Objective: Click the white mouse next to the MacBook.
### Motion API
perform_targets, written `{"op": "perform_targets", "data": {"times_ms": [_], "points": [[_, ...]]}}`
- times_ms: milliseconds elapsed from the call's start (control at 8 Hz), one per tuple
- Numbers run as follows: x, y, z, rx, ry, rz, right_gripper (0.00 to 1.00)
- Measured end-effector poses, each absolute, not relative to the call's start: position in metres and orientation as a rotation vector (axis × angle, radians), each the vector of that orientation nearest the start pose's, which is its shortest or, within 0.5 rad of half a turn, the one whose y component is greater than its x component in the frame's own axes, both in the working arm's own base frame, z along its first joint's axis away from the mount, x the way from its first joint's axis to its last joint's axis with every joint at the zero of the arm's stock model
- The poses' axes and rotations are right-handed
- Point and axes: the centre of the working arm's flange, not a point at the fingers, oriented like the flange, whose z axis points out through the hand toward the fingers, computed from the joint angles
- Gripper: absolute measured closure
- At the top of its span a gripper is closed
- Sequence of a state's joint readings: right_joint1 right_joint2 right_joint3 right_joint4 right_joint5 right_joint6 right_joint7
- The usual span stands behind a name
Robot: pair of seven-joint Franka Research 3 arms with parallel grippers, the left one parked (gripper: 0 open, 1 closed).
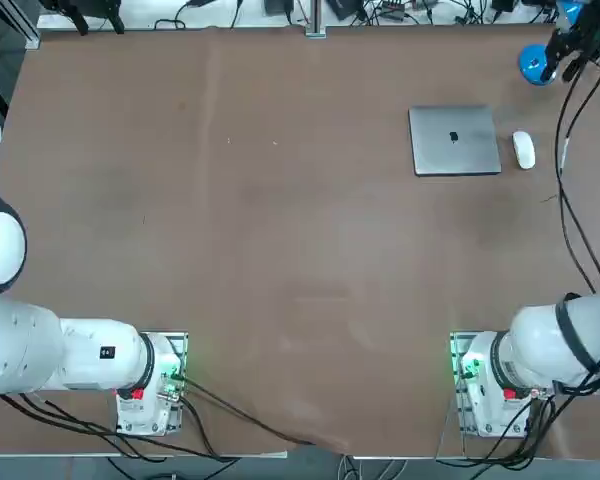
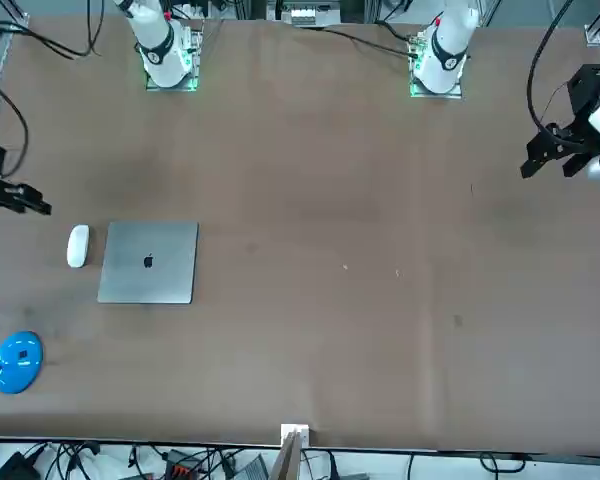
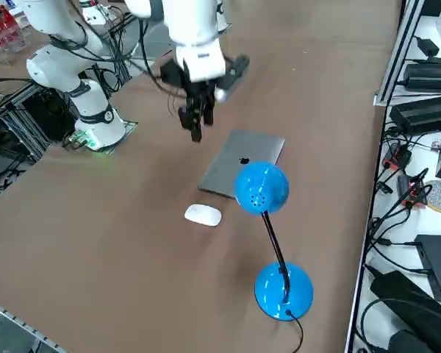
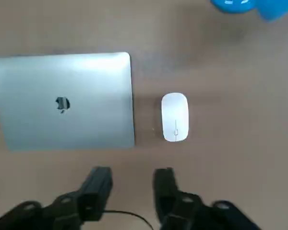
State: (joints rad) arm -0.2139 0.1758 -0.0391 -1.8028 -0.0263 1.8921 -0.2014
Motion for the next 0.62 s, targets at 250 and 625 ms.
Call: {"op": "perform_targets", "data": {"times_ms": [250,625], "points": [[0.571,-0.154,0.399,-3.153,0.077,0.109,0.66],[0.551,-0.163,0.346,-3.165,0.012,0.042,0.85]]}}
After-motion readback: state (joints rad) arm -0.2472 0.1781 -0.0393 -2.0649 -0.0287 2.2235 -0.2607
